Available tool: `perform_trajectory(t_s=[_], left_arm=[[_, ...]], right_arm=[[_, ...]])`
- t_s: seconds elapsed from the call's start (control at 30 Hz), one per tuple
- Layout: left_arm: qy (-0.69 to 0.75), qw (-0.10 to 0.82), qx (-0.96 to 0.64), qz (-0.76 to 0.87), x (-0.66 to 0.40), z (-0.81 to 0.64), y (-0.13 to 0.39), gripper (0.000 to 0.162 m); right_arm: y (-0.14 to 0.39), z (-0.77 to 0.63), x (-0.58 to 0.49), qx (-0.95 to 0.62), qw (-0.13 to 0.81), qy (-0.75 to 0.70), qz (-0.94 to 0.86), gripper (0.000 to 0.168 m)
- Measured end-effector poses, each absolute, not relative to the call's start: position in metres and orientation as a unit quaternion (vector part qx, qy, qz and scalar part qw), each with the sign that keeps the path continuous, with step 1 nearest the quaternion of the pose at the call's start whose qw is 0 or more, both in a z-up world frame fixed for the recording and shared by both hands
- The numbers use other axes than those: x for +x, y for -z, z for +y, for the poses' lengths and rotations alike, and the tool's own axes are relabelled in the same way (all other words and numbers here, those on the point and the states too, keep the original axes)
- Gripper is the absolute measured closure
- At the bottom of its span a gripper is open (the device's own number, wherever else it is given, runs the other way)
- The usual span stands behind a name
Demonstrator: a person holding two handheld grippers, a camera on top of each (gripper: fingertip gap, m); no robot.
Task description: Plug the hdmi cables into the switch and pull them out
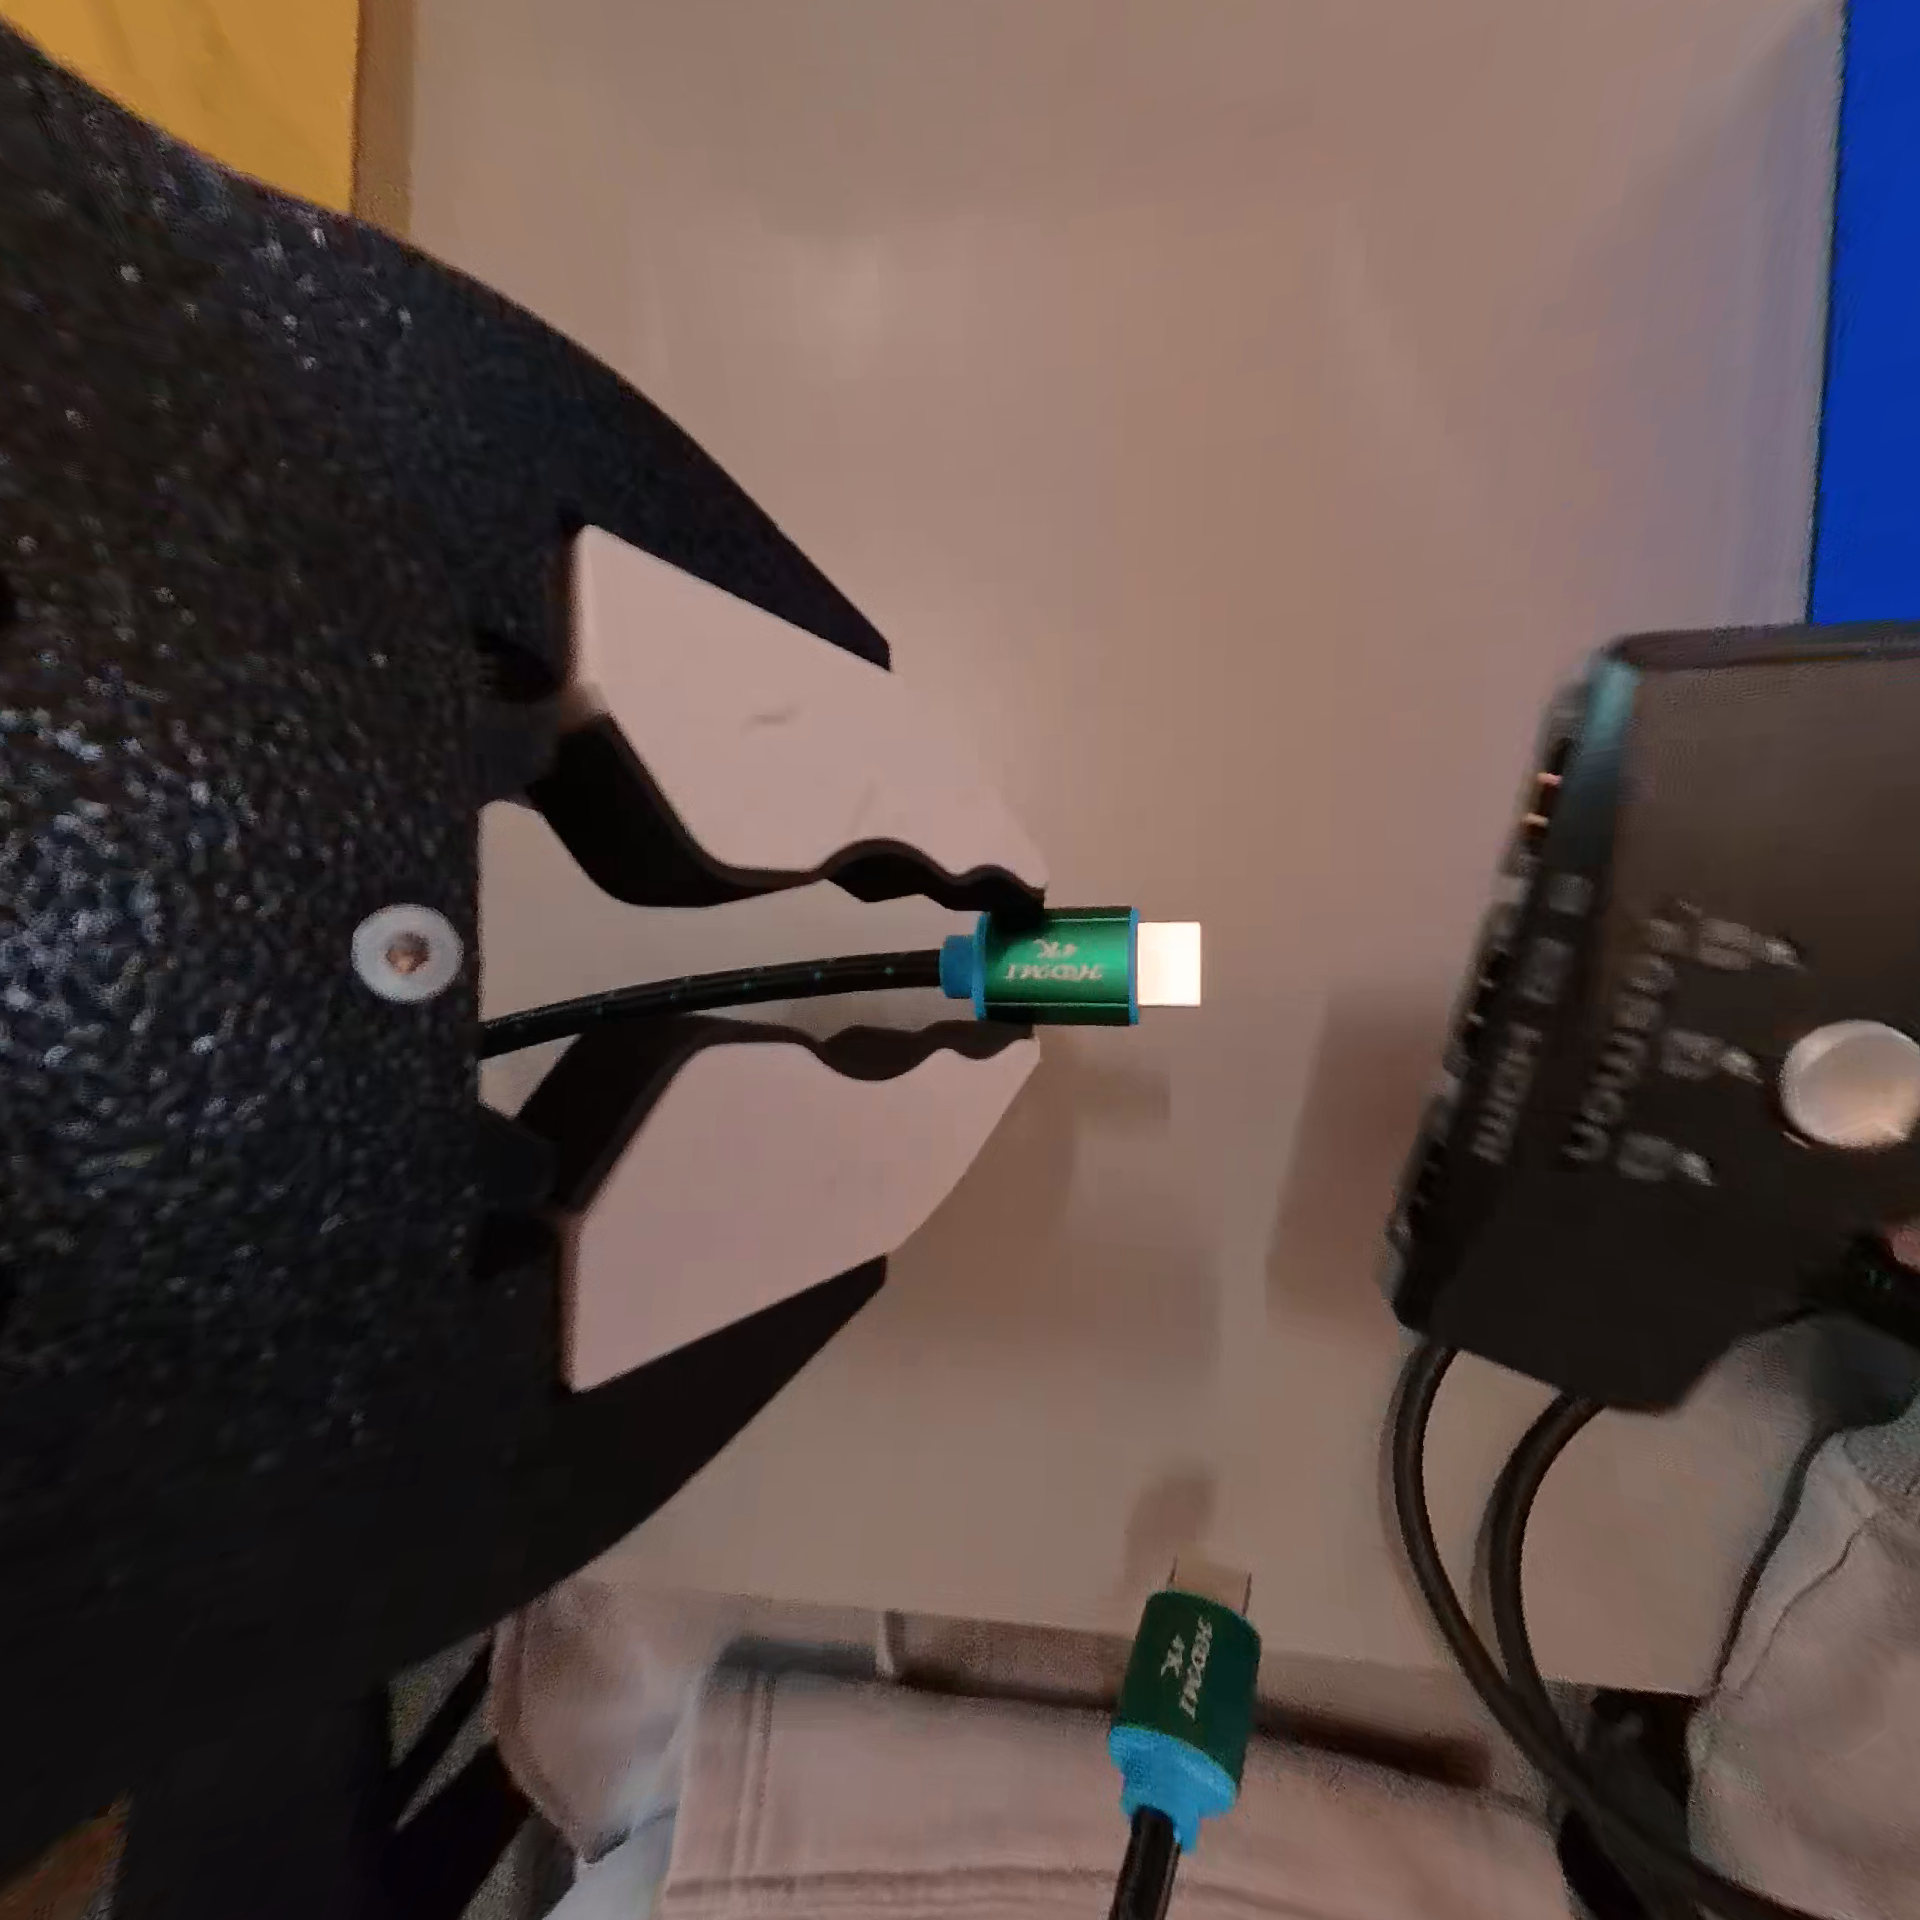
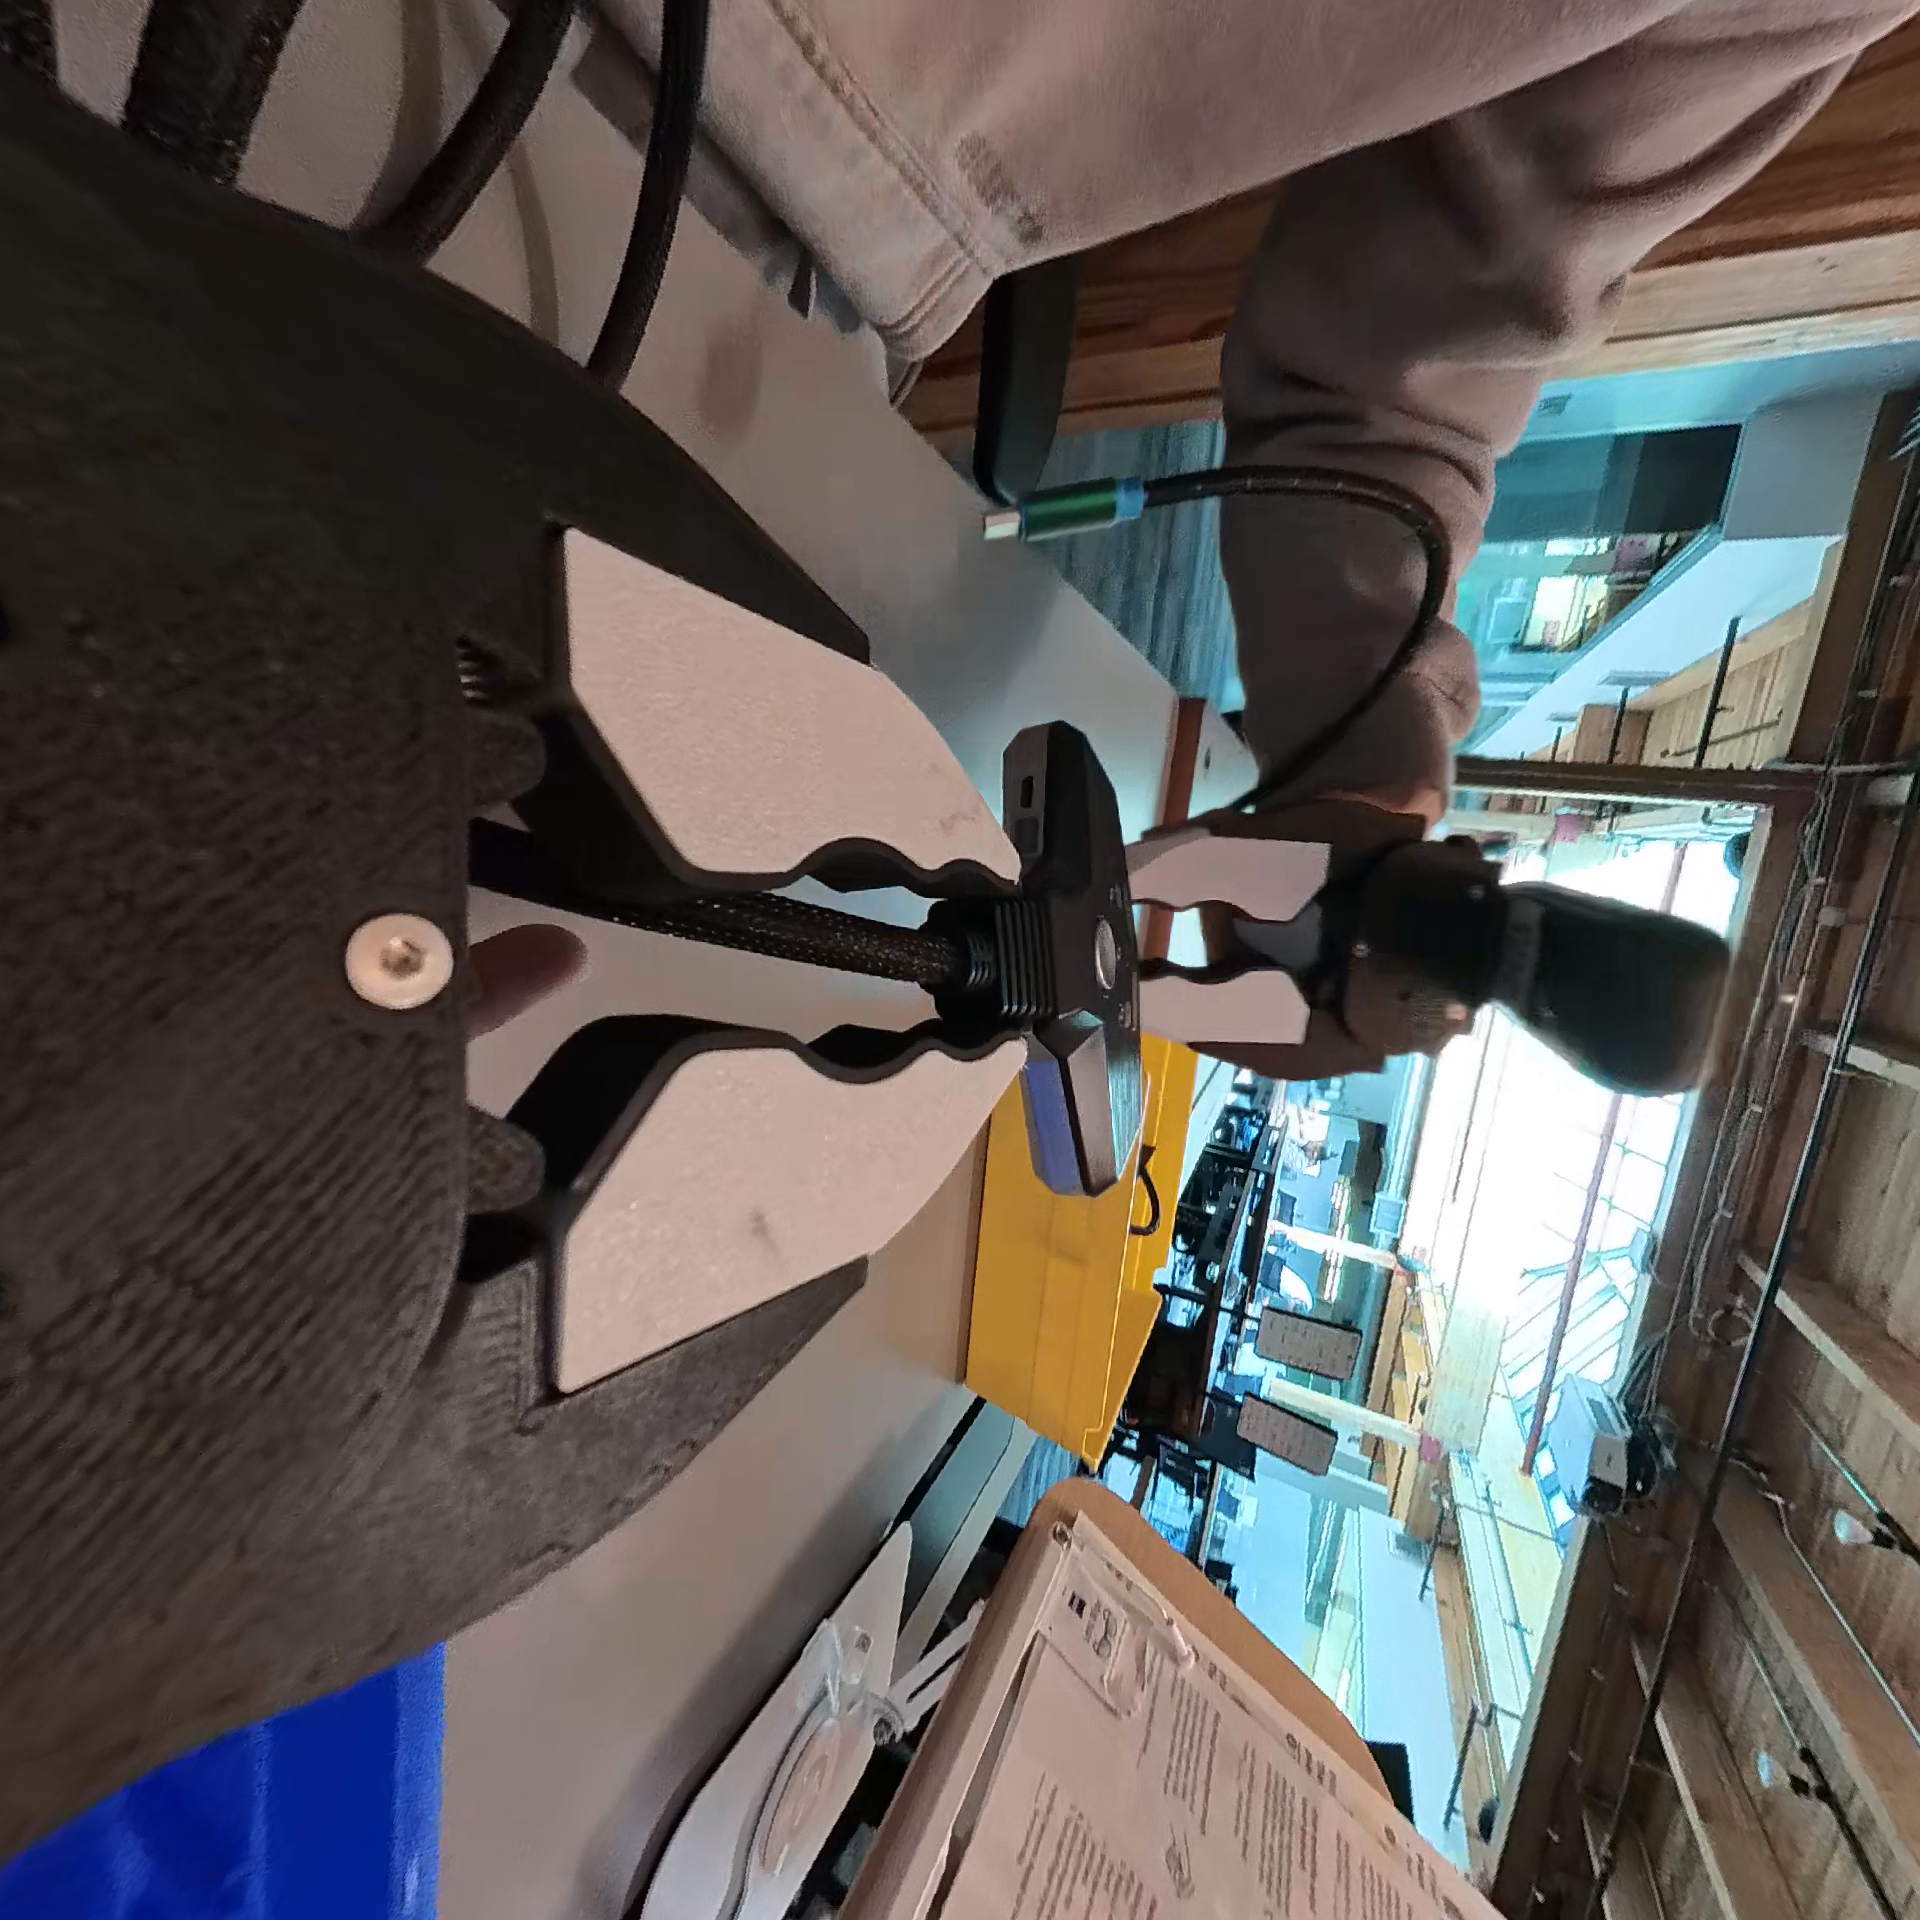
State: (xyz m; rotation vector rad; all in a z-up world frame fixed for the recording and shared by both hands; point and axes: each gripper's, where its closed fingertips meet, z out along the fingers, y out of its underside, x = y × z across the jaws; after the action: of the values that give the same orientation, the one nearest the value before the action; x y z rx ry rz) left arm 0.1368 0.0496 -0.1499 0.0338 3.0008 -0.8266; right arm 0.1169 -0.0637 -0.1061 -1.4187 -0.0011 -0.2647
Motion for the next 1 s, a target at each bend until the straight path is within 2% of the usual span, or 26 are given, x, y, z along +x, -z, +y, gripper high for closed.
perform_trajectory(t_s=[0.23,0.67,1.0], left_arm=[[0.193,0.073,0.056,0.977,0.126,0.037,0.122,0.142],[0.179,0.069,0.081,0.978,0.098,0.031,0.109,0.142],[0.151,0.092,0.075,0.981,0.099,0.034,0.114,0.142]], right_arm=[[0.103,-0.062,0.111,-0.636,0.768,0.078,0.004,0.146],[0.097,-0.063,0.109,-0.607,0.794,0.033,0.011,0.146],[0.104,-0.056,0.112,-0.634,0.772,0.054,0.017,0.146]])
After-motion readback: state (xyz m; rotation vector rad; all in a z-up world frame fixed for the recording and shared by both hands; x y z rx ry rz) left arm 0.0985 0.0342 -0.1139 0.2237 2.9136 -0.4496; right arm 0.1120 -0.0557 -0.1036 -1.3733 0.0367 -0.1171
